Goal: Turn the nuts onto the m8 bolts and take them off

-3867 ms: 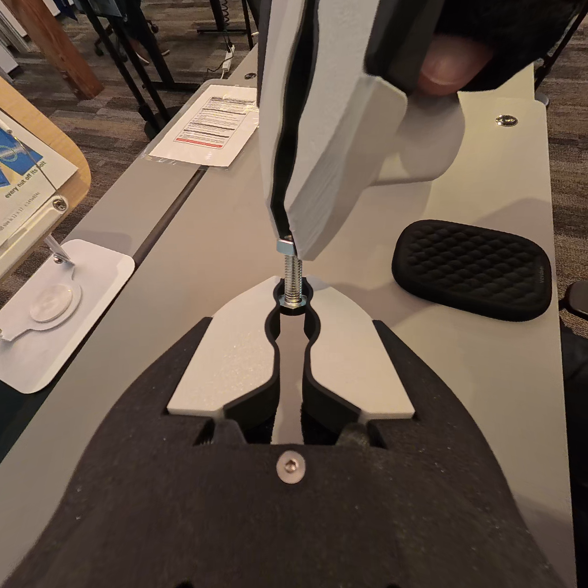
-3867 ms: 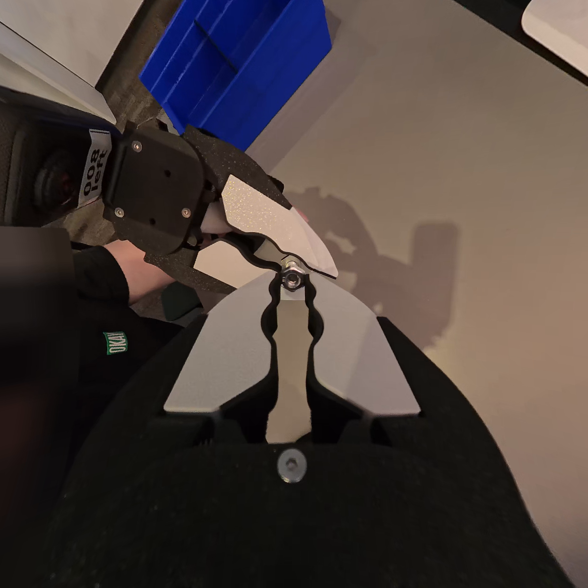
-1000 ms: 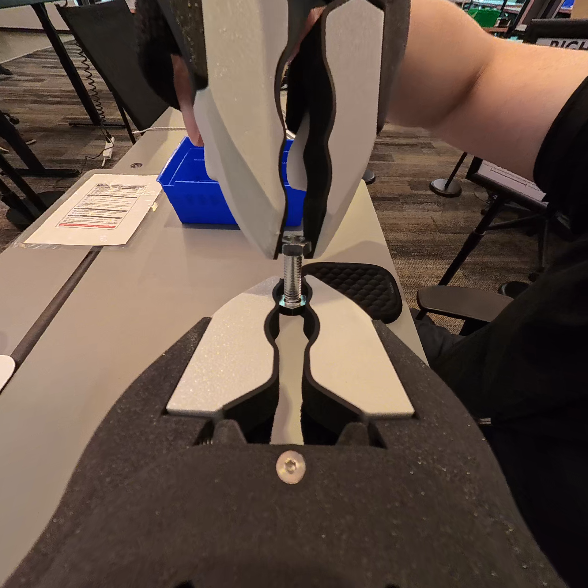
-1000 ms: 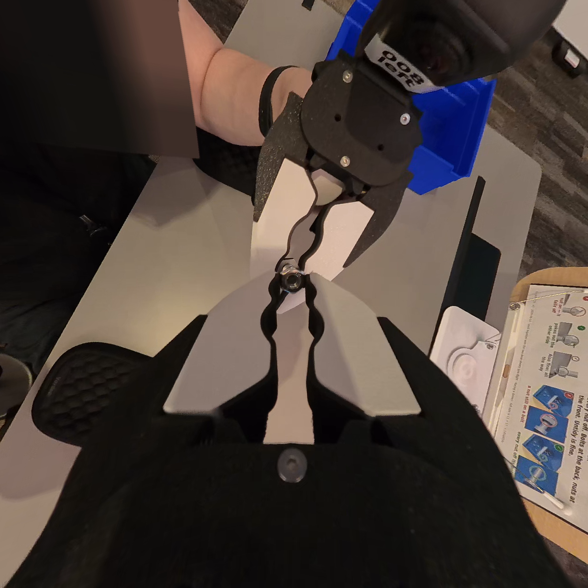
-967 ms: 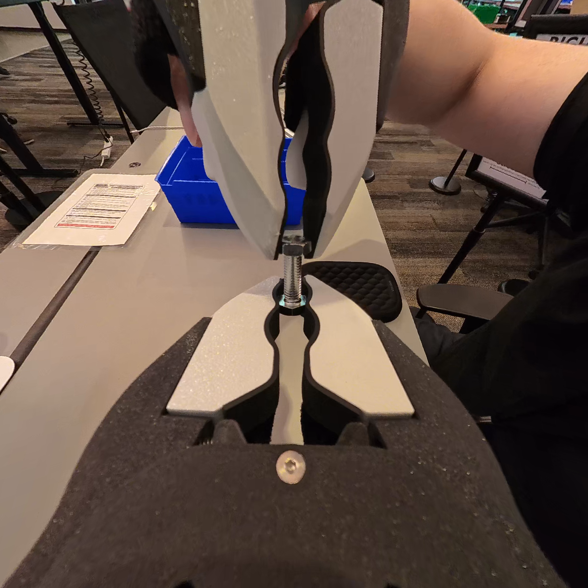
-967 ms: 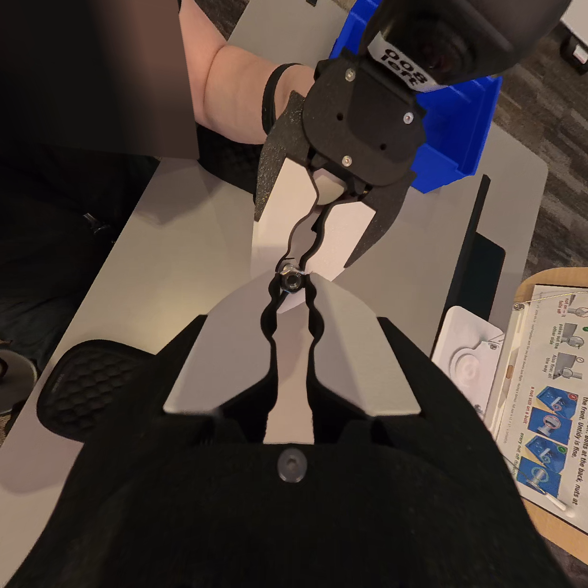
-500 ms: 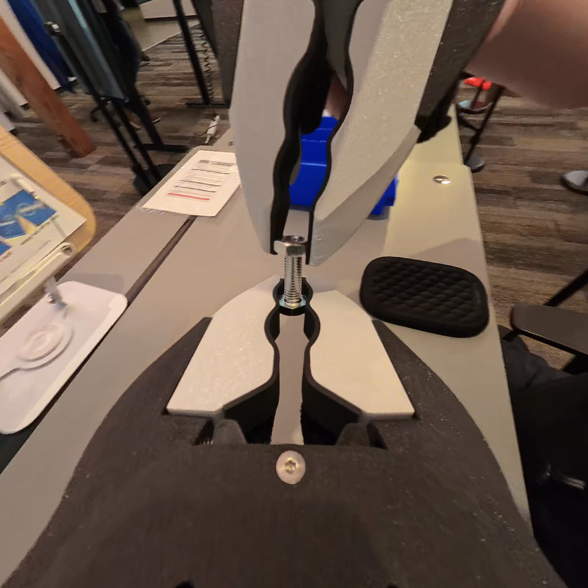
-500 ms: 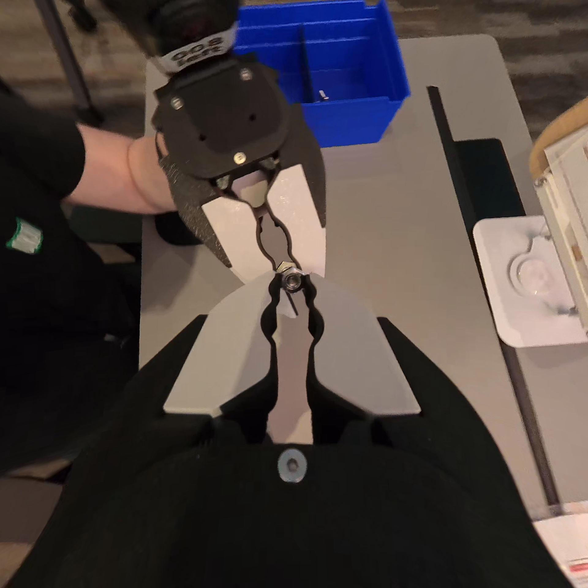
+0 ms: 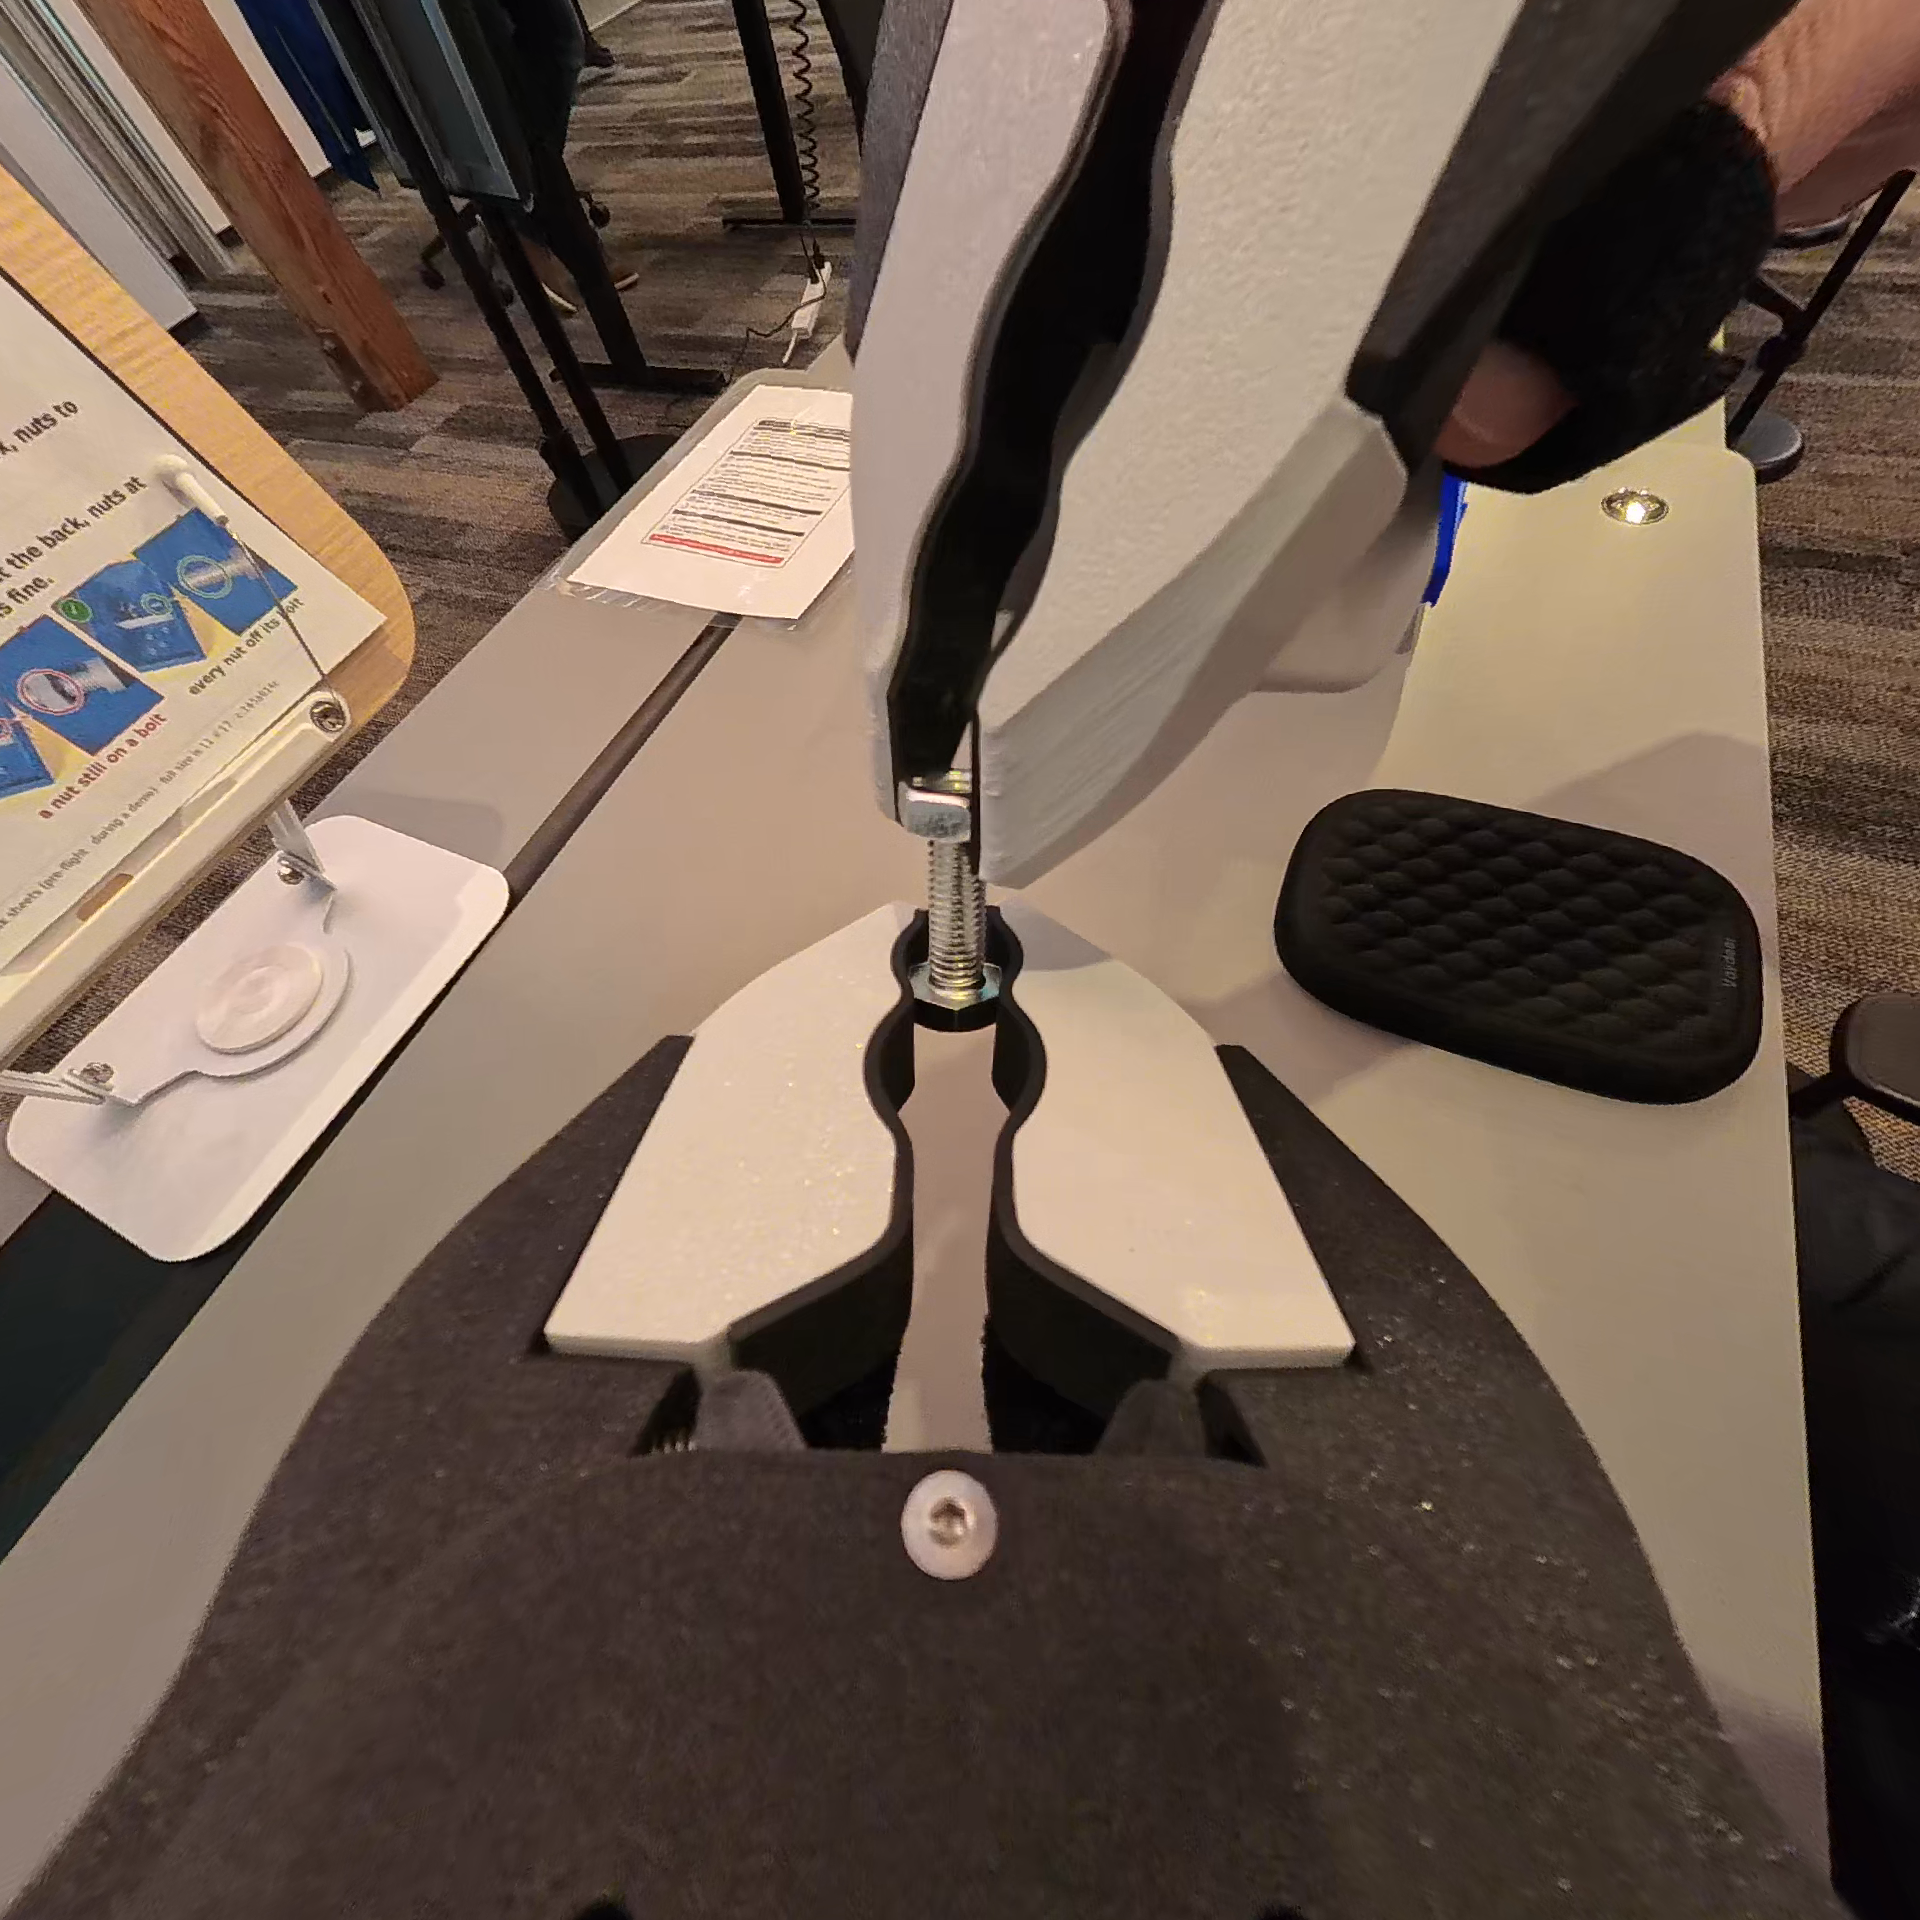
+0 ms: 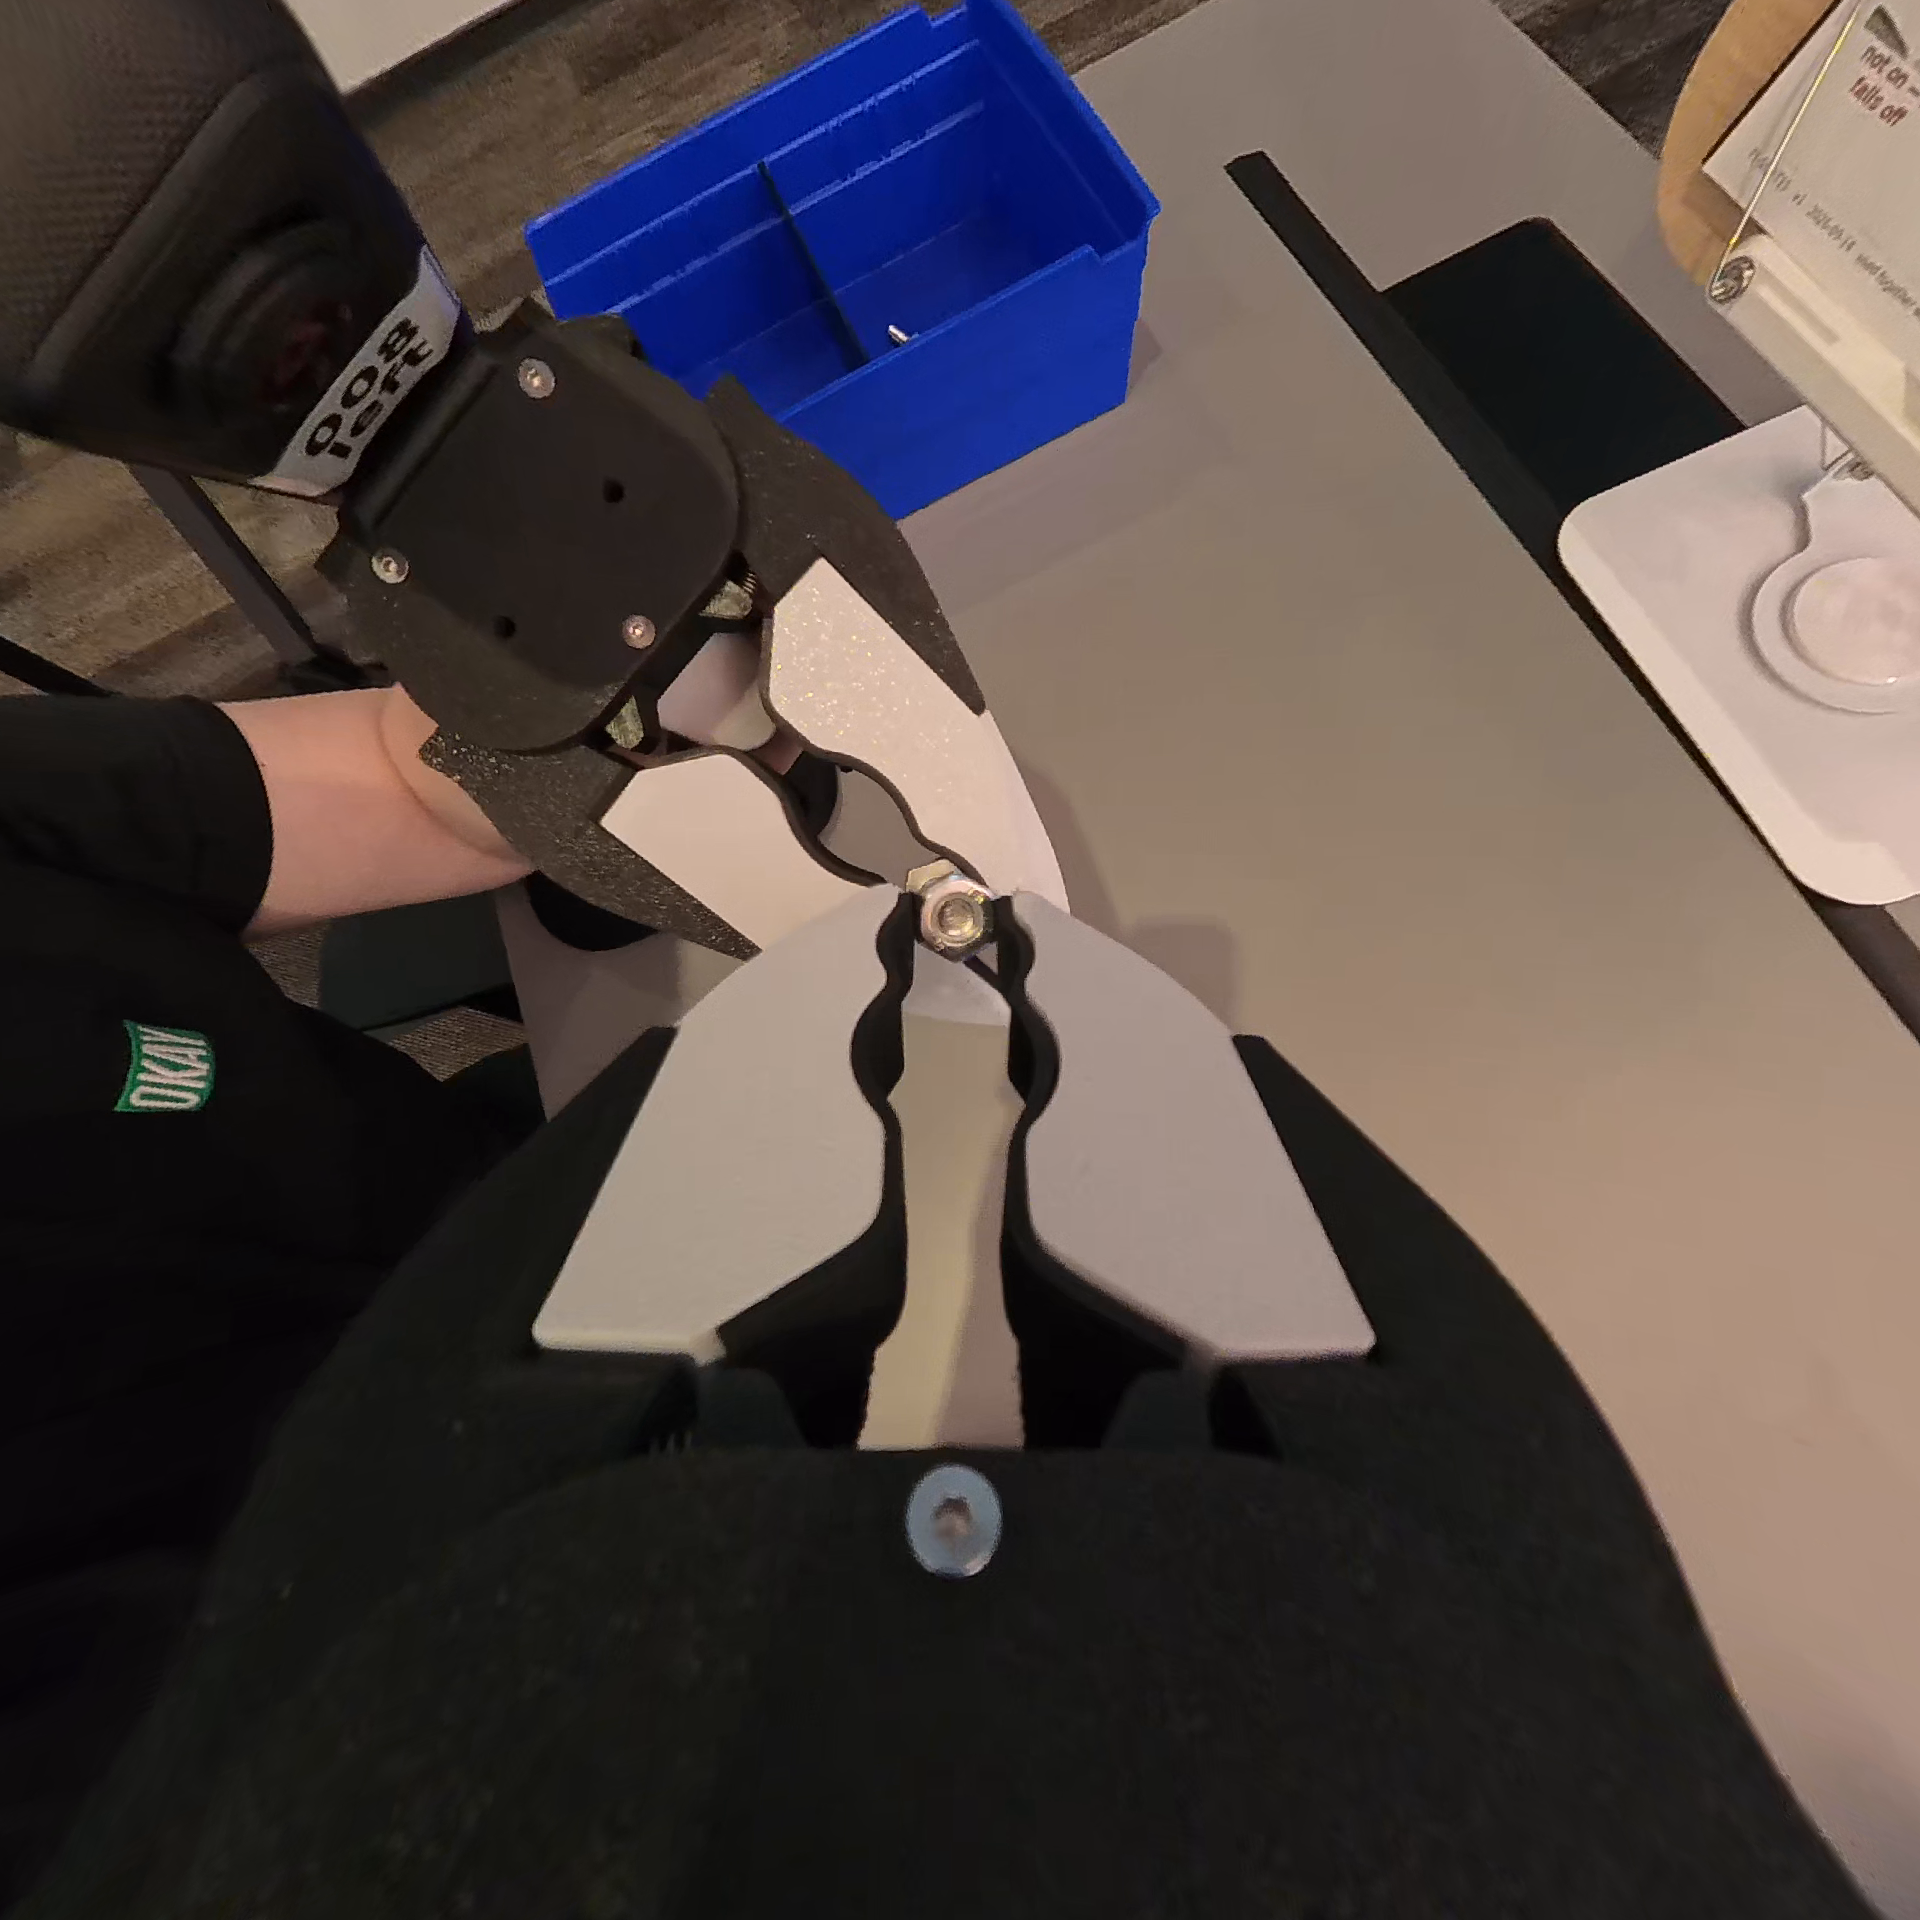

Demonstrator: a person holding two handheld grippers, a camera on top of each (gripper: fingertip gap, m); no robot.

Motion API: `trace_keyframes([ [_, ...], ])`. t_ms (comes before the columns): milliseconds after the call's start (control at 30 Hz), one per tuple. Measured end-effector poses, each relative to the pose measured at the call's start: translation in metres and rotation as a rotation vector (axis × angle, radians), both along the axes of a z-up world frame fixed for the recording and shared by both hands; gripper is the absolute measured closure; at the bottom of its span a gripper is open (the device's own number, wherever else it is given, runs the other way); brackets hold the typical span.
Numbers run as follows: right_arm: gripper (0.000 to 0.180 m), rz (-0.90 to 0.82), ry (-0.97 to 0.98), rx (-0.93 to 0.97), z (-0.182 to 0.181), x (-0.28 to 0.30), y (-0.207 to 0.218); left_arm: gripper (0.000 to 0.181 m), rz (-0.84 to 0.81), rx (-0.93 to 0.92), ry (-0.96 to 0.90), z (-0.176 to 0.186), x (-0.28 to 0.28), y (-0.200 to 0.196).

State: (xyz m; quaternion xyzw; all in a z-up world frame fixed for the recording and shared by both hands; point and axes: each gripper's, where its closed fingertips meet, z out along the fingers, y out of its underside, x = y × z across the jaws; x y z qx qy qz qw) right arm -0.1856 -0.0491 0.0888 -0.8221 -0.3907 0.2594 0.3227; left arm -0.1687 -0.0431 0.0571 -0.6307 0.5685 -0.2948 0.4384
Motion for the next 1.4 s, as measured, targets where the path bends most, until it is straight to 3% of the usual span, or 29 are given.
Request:
trace_keyframes([
  [300,0.149,0.058,-0.032,0.093,0.004,-0.005,-0.001,0.171,-0.039,-0.038,-0.038,0.005,0.001,-0.007],
  [567,0.137,0.477,-0.096,0.411,0.026,-0.007,-0.027,0.171,-0.197,-0.134,-0.143,0.023,0.000,-0.030],
  [1400,0.142,0.506,-0.094,0.405,0.029,-0.008,-0.035,0.171,-0.225,-0.109,-0.149,0.025,0.002,-0.038],
])
